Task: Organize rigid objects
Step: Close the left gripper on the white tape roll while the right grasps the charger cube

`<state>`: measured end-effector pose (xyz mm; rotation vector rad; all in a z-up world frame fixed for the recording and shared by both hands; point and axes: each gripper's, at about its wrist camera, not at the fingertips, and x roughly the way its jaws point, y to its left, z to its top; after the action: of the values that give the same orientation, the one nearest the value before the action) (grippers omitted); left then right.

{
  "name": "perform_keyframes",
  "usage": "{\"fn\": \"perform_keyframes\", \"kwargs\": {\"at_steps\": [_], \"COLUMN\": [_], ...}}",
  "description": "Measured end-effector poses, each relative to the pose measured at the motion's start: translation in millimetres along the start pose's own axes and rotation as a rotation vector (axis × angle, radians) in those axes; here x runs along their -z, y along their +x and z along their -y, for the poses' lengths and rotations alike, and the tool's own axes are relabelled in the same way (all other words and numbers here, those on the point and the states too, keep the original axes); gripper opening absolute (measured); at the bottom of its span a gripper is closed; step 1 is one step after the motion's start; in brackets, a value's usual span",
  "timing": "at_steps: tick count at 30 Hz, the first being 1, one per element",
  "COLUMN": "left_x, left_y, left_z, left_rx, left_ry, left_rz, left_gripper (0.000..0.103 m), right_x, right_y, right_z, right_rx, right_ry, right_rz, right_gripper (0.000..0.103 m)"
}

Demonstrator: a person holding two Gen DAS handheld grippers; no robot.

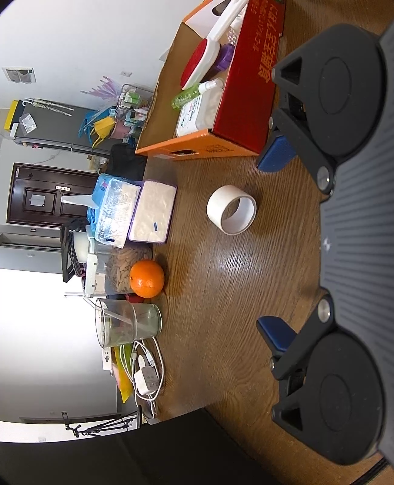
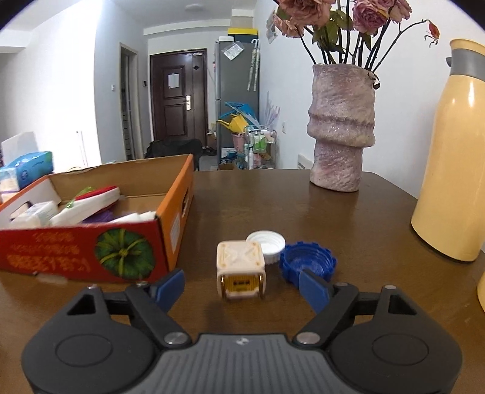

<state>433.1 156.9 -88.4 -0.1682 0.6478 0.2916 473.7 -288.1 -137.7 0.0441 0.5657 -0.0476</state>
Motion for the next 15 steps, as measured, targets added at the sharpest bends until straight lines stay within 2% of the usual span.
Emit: {"fn": "perform_keyframes", "kwargs": {"at_steps": [1, 2, 3, 5, 8, 15], "left_x": [0, 0, -1, -1, -2, -7], "left_y": [1, 3, 5, 9, 15, 29], "left_z": [0, 0, 0, 1, 3, 7], "left_rx": [0.003, 0.006, 0.005, 0.003, 0.012, 0.008], "left_ry": [0.0, 0.003, 0.006, 0.011, 0.025, 0.058], "left_rz": [0.001, 0.001, 0.0, 0.005, 0.006, 0.028], "left_gripper": [0.103, 0.103, 0.103, 0.103, 0.103, 0.103], "right_x": [-2, -5, -7, -8, -8, -5], "right_y": [7, 14, 19, 26, 24, 13], "right_z": [0, -1, 0, 2, 5, 11], "right_rx": [0.007, 0.01, 0.012, 0.011, -0.019, 0.004], "right_ry": [0.004, 0.012, 0.021, 0.04, 0.059, 0.094], "right_rz": [-0.008, -0.026, -0.039, -0.061, -0.049, 0.005], "right_gripper": [0.076, 0.066, 0.052, 0.039, 0.038, 0.038]}}
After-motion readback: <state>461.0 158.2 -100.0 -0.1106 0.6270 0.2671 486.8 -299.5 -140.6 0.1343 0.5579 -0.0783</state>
